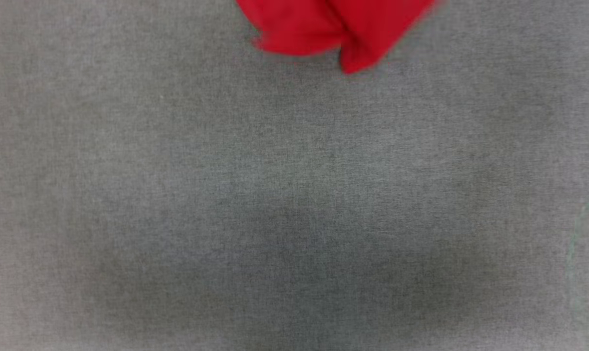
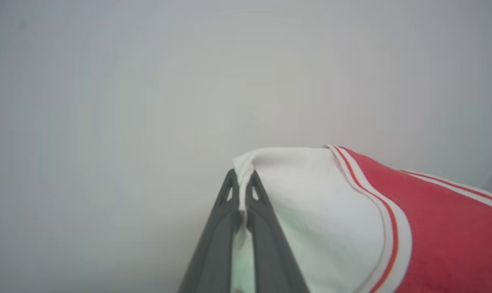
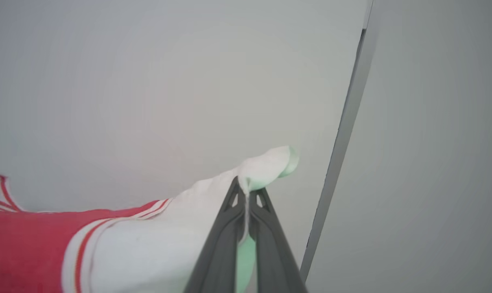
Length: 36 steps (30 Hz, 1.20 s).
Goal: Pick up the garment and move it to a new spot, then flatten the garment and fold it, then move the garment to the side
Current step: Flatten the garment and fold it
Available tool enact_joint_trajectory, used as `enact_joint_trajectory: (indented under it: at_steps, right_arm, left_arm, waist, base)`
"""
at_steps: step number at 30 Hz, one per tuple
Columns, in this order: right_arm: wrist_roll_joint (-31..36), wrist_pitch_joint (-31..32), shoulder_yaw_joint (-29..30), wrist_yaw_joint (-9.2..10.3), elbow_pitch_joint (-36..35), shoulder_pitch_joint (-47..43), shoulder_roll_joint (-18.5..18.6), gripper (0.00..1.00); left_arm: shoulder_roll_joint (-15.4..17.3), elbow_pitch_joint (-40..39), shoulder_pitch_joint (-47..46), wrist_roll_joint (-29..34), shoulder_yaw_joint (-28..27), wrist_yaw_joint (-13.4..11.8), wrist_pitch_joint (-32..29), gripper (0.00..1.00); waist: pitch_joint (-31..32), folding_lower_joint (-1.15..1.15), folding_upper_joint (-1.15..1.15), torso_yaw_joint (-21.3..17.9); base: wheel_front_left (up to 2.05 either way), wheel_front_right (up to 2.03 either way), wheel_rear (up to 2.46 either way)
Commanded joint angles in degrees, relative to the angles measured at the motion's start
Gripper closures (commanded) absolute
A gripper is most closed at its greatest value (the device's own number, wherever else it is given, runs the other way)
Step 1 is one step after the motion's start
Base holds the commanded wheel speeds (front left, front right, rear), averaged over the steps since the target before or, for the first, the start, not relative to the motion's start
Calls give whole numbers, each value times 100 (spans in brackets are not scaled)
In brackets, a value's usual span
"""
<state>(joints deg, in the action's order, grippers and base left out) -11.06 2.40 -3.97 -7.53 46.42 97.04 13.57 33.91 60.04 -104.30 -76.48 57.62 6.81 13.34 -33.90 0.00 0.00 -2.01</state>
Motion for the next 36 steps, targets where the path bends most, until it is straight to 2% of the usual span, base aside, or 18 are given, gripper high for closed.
enact_joint_trajectory:
  at_steps: [1, 5, 9, 15, 18, 22, 26, 30, 33, 36]
  right_arm:
    - [205, -190, 155, 5, 207, 294, -23, 100]
    - [436, -431, 366, 5, 578, 733, -108, 100]
    - [632, -716, 465, 5, 997, 1040, -171, 100]
    - [521, -1070, 407, 5, 1434, 1188, -161, 100]
    - [342, -1218, 227, 5, 1580, 1073, -229, 100]
    - [-45, -1352, -418, 5, 1500, 521, -241, 100]
    - [-721, -1218, -1206, 5, 1074, -297, -69, 100]
    - [-1568, -856, -1861, 5, 149, -1270, 286, 100]
    - [-2088, -576, -2162, 5, -720, -2057, 661, 100]
    - [-2436, -304, -2156, 5, -1601, -2832, 1070, 100]
  left_arm:
    - [-72, 149, -269, 125, -60, -25, 102, 100]
    - [-140, 286, -620, 221, -254, 3, 179, 100]
    - [-150, 165, -797, 436, -718, 49, 184, 100]
    - [-189, -232, -278, 772, -1455, 71, 179, 100]
    - [-191, -535, 72, 803, -1757, 72, 178, 100]
    - [-195, -1062, 817, 742, -2051, 74, 177, 100]
    - [-140, -1642, 1803, 427, -1965, 74, 151, 100]
    - [89, -2285, 2705, 3, -1838, 75, 116, 100]
    - [237, -2794, 3410, -316, -1798, 75, 125, 100]
    - [447, -3295, 4189, -552, -1753, 75, 138, 100]
  waist:
    - [-85, 0, 0, 56]
    - [-135, 0, 0, 89]
    - [-193, 0, 0, 162]
    - [-130, 0, 0, 217]
    - [-9, 0, 0, 231]
    - [265, 0, 0, 260]
    - [582, 0, 0, 267]
    - [794, 0, 0, 245]
    - [925, 0, 0, 241]
    - [1049, 0, 0, 258]
  base:
    - [0, 0, 0]
    - [0, 0, 0]
    - [0, 0, 0]
    - [0, 0, 0]
    - [0, 0, 0]
    - [0, 0, 0]
    - [0, 0, 0]
    - [0, 0, 0]
    - [0, 0, 0]
    - [0, 0, 0]
